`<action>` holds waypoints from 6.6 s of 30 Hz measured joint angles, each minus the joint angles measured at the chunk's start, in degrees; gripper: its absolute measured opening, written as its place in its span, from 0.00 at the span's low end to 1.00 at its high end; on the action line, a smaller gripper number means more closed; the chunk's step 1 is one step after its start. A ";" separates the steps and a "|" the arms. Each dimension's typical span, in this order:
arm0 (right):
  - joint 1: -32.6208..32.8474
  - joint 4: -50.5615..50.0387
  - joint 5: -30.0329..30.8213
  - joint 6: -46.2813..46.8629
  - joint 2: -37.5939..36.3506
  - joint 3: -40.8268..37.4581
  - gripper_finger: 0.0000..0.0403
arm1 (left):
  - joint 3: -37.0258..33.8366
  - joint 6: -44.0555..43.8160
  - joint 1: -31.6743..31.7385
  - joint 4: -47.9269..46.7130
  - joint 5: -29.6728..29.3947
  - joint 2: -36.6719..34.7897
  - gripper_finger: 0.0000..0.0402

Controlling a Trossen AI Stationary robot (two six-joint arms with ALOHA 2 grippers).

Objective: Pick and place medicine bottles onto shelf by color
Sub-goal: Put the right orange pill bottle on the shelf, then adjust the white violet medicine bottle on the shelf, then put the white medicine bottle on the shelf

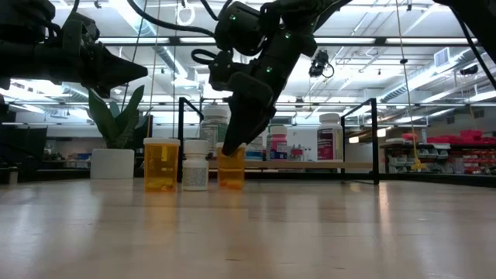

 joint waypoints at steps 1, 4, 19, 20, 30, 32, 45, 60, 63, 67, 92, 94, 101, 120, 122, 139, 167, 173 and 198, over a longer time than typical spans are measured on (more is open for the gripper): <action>0.00 -0.21 0.00 0.00 -0.15 0.00 0.57 | -0.02 0.00 0.00 0.00 0.00 0.00 0.08; -0.02 -1.24 0.04 0.00 -1.03 0.00 0.57 | -0.02 0.00 0.01 0.00 0.00 0.00 0.09; -2.32 -9.59 2.84 -1.27 -8.01 -0.02 0.57 | -0.02 0.00 0.02 -0.02 0.00 0.00 0.08; -2.64 -10.48 3.44 -1.41 -8.40 -0.02 0.57 | -0.02 0.00 0.02 0.00 0.00 0.00 0.07; -6.07 -14.17 4.10 -1.62 -13.96 -3.54 0.57 | 0.00 0.00 0.02 0.00 0.00 0.00 0.10; -6.84 -13.04 4.09 -1.16 -15.97 -6.43 0.57 | 0.00 0.00 0.00 0.00 -0.02 0.00 0.10; -16.24 -7.43 6.74 0.44 -25.07 -18.03 0.57 | 0.00 0.00 0.01 0.00 -0.02 0.00 0.09; -29.45 -3.17 6.64 -1.51 -24.86 -18.08 0.57 | 0.00 0.00 0.02 0.00 -0.02 0.00 0.08; -30.16 -1.04 6.59 -1.73 -24.86 -18.08 0.57 | -0.01 0.00 0.02 0.00 -0.02 0.00 0.08; -30.36 1.36 6.49 -1.93 -23.85 -18.08 0.57 | 0.00 0.00 0.02 0.00 -0.02 0.00 0.09; -32.00 3.76 7.91 -1.05 -20.11 -18.05 0.58 | -0.01 0.00 0.01 -0.02 0.00 0.00 0.10; -32.00 3.76 7.91 -1.05 -20.11 -18.05 0.60 | 0.00 0.00 0.01 -0.02 -0.02 0.00 0.10; -32.00 3.74 7.91 -1.03 -20.11 -18.05 0.66 | 0.00 0.00 0.01 -0.02 0.00 0.00 0.08; -29.07 -1.22 12.57 1.57 -27.56 -18.05 0.67 | -0.01 0.00 0.01 -0.02 -0.02 0.00 0.08; -29.09 -0.32 13.21 1.57 -29.08 -17.96 0.66 | -0.02 0.00 0.00 -0.02 -0.02 0.00 0.07; -39.17 -21.14 17.13 0.38 -16.22 11.67 0.66 | -0.01 0.00 0.00 0.00 -0.02 0.00 0.09; -45.16 -33.56 7.69 4.57 -8.79 18.23 0.66 | 0.00 0.00 0.02 0.00 -0.02 0.00 0.08; -45.07 -35.43 6.61 5.20 -8.79 18.22 0.66 | -0.01 0.00 0.02 0.00 -0.02 0.00 0.10; -34.96 -35.17 6.84 2.14 -9.07 22.24 0.66 | -0.01 0.00 0.02 -0.02 0.00 0.00 0.10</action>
